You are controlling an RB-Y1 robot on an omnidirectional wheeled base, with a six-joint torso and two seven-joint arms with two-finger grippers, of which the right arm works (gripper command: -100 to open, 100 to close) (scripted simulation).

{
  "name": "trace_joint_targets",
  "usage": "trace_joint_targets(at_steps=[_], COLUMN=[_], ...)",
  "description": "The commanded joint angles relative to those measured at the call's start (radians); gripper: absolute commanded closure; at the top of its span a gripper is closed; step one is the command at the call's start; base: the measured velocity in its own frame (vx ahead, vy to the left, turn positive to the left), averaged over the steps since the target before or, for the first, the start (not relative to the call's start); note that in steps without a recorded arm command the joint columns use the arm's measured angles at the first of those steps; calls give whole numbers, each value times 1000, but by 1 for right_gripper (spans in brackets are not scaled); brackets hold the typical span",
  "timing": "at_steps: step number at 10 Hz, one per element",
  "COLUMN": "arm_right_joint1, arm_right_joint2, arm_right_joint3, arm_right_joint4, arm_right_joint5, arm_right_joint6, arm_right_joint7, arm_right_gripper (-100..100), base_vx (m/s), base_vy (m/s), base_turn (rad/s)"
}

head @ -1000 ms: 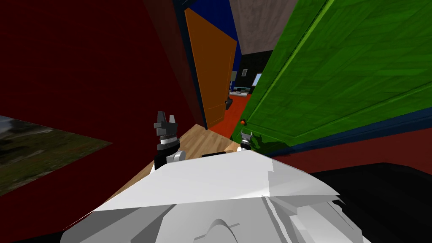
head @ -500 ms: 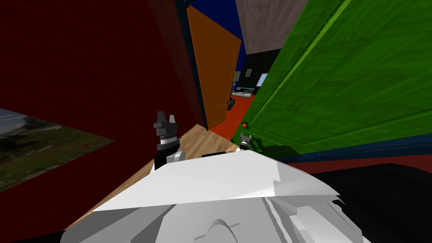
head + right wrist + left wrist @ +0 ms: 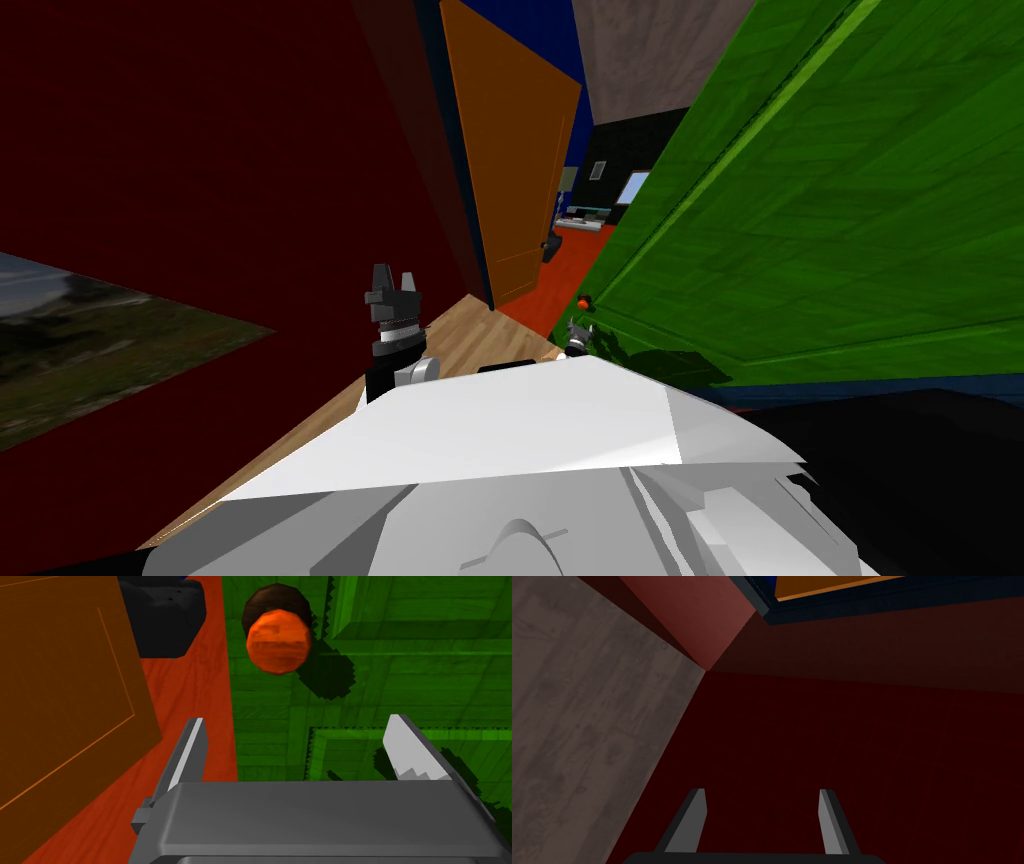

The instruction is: Push the door open

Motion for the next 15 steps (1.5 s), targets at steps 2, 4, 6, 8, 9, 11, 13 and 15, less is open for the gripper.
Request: trace_joint_targets(at_steps=[2, 4, 6, 8, 9, 11, 13, 15], arm_right_joint1=[-1, -3, -4, -5, -6, -9, -9, -9], arm_right_joint2=[-44, -57, -56, -35, -16, -24, -24, -24], arm_right_joint3=[-3, -5, -7, -10, -11, -10, -10, -10], arm_right_joint4=[10, 17, 25, 34, 38, 42, 42, 42], arm_right_joint5=[-2, -3, -5, -6, -7, -6, -6, -6], arm_right_joint6=[-6, -10, -15, -21, -23, -25, -25, -25], arm_right_joint7=[-3, -6, -9, -12, -14, -11, -11, -11], arm_right_gripper=[-100, -100, -100, -100, -100, 100, 100, 100], base_vx=[124, 145, 149, 160, 162, 31, -16, 0], base_vy=[-95, -131, -130, -118, -148, -28, 15, 0], base_turn=[20, 26, 22, 20, 23, 6, 1, 0])
